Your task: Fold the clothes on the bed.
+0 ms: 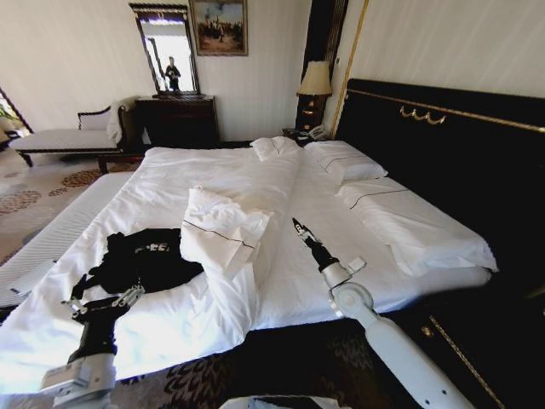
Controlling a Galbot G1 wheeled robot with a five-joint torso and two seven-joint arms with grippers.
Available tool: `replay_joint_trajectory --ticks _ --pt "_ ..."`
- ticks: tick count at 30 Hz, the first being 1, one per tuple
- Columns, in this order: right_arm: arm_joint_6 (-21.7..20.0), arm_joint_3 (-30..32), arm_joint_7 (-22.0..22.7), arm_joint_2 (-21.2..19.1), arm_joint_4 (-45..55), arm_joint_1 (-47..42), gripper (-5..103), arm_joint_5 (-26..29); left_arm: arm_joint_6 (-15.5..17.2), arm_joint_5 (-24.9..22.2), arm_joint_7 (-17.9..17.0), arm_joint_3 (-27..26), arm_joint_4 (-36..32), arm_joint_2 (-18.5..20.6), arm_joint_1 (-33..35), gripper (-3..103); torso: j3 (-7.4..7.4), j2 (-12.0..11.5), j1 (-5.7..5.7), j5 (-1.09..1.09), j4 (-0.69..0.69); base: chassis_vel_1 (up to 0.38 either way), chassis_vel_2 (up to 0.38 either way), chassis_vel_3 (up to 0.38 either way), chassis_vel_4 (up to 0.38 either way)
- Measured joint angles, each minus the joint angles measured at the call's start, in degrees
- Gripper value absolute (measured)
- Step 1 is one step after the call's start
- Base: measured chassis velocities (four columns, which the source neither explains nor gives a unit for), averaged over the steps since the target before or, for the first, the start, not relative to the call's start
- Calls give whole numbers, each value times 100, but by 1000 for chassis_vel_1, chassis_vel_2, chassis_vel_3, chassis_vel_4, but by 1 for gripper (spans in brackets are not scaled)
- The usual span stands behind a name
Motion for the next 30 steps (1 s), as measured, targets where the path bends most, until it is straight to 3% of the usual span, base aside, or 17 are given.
replay_joint_trajectory --ticks 7,16,30 --pt "-142 -607 -133 154 -415 602 100 175 -20 45 0 -17 -4 -98 0 100 0 0 0 0 1 0 0 0 0" --pt "-281 -1474 -141 491 -1709 1849 100 32 -23 44 -1 -98 69 -100 -31 100 0 0 0 -1 1 0 0 0 0" --pt "-203 -1714 18 1139 -2642 2315 100 -184 -27 10 -9 -204 76 -95 -16 100 0 0 0 0 1 0 0 0 0"
